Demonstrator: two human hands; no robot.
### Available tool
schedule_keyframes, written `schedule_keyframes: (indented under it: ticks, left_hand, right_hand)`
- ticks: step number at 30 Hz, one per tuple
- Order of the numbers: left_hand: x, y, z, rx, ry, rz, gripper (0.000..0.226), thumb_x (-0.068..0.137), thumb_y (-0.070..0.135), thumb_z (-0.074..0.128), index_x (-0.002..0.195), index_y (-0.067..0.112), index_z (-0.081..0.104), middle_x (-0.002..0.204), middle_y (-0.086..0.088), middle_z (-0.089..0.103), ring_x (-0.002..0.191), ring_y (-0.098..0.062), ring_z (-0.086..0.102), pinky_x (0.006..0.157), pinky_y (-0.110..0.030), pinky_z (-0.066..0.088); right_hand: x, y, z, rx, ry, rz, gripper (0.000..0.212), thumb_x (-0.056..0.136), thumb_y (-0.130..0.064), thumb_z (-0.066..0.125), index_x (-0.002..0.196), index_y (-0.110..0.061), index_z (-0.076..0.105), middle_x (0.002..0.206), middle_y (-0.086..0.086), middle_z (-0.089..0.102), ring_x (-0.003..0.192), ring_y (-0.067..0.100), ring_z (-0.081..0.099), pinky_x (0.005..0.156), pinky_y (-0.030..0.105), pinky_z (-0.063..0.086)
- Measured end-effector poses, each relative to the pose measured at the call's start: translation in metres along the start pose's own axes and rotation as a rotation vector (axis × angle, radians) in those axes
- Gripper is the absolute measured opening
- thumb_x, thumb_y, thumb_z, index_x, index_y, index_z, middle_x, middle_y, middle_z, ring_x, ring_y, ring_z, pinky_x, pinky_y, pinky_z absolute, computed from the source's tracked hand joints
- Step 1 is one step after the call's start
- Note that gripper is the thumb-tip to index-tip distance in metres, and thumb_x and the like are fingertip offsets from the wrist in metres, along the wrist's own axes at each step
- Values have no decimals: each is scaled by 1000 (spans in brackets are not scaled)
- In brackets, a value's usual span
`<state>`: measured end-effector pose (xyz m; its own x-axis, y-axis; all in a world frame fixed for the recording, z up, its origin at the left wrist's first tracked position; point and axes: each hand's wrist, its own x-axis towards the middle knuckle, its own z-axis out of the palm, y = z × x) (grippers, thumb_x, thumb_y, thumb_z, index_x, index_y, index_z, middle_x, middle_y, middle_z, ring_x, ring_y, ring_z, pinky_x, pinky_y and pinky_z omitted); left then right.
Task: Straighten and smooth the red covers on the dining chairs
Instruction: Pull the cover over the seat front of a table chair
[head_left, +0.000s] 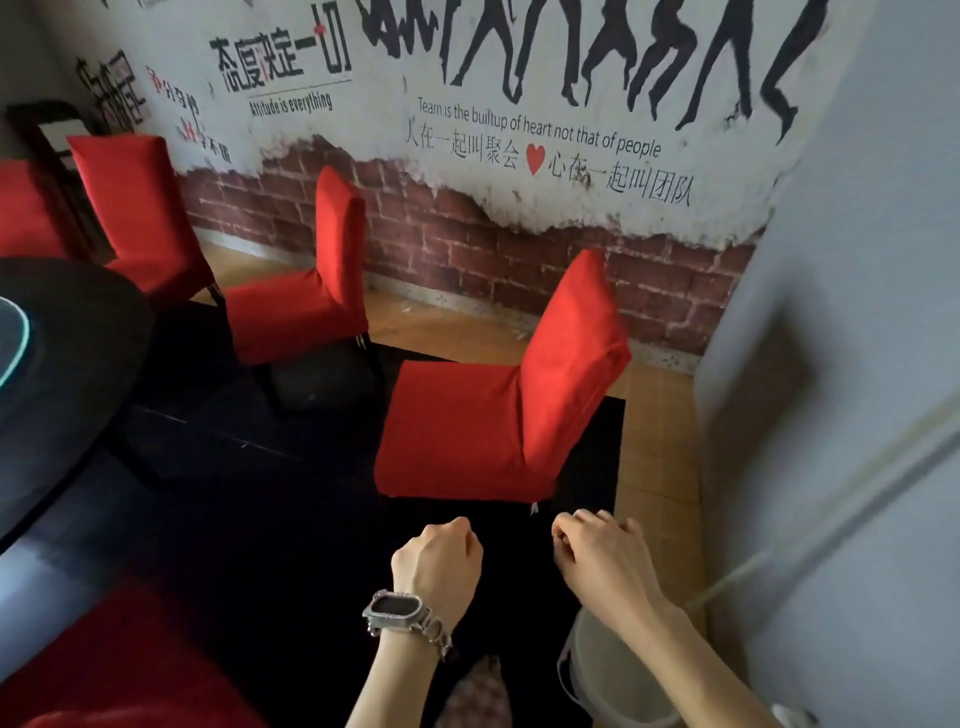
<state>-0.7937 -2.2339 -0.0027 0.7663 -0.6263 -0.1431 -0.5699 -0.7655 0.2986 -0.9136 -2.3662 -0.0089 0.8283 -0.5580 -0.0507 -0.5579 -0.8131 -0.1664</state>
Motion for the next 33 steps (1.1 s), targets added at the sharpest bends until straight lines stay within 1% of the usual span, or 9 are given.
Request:
schedule_keyframes:
  ticks: [2,4,5,12,18,21,25,29,33]
  left_hand:
    - [33,13,5,8,-48,46,30,99,35,35,96,19,60,86,2,65,74,-19,62,61,-27,43]
    - [67,25,6,23,-73,88,30,98,36,35,97,19,59,94,-2,68,87,-25,65,69,-30,45]
    - [85,31,4,27,-78,105,30,98,35,35,98,19,60,96,-3,68,89,-26,66,70,-31,46]
    - [209,62,-20,-24,-65,191,28,96,34,36,96,21,61,92,-1,68,84,-26,66,72,-31,50]
    - [293,97,-30,11,-68,310,27,96,34,38,93,19,60,90,-1,66,80,-25,63,63,-28,41]
    - [321,122,-37,18,-78,379,27,96,33,38,92,18,60,90,-2,65,80,-25,63,64,-29,42]
    - [349,155,-40,44,-71,438,26,96,33,39,97,20,62,95,-2,65,81,-25,62,63,-28,39]
    - [367,182,-33,43,-66,468,27,96,35,41,103,22,63,99,-1,67,87,-26,64,67,-28,42]
    - [393,208,-20,58,-102,474,28,95,36,41,107,23,63,102,1,68,88,-23,64,65,-27,42]
  right_hand:
    - [26,11,-1,-23,4,41,22,98,-31,36,108,-27,56,104,-10,60,106,13,53,86,32,31]
    - [55,22,-5,-35,12,88,22,98,-31,36,107,-28,56,104,-10,60,106,14,53,87,33,32]
    - [70,26,-8,-32,23,107,22,98,-31,37,107,-28,56,105,-11,60,106,14,53,88,33,33]
    - [179,58,-24,-54,53,208,24,98,-30,35,106,-26,57,104,-10,60,106,16,53,87,35,32]
    - [242,95,-36,-56,74,343,23,97,-29,37,103,-24,58,108,-7,60,107,18,53,89,38,32]
    - [260,113,-48,-75,62,386,25,97,-29,36,107,-24,58,111,-6,61,108,19,53,91,39,32]
    - [279,141,-65,-71,61,388,26,98,-30,36,107,-24,60,111,-5,63,109,20,53,92,40,32]
    - [303,164,-83,-58,104,356,22,97,-28,38,97,-21,59,105,-1,63,108,24,53,92,40,30]
    - [325,204,-95,-87,98,337,18,95,-25,43,95,-20,61,102,-1,63,104,23,54,92,40,31]
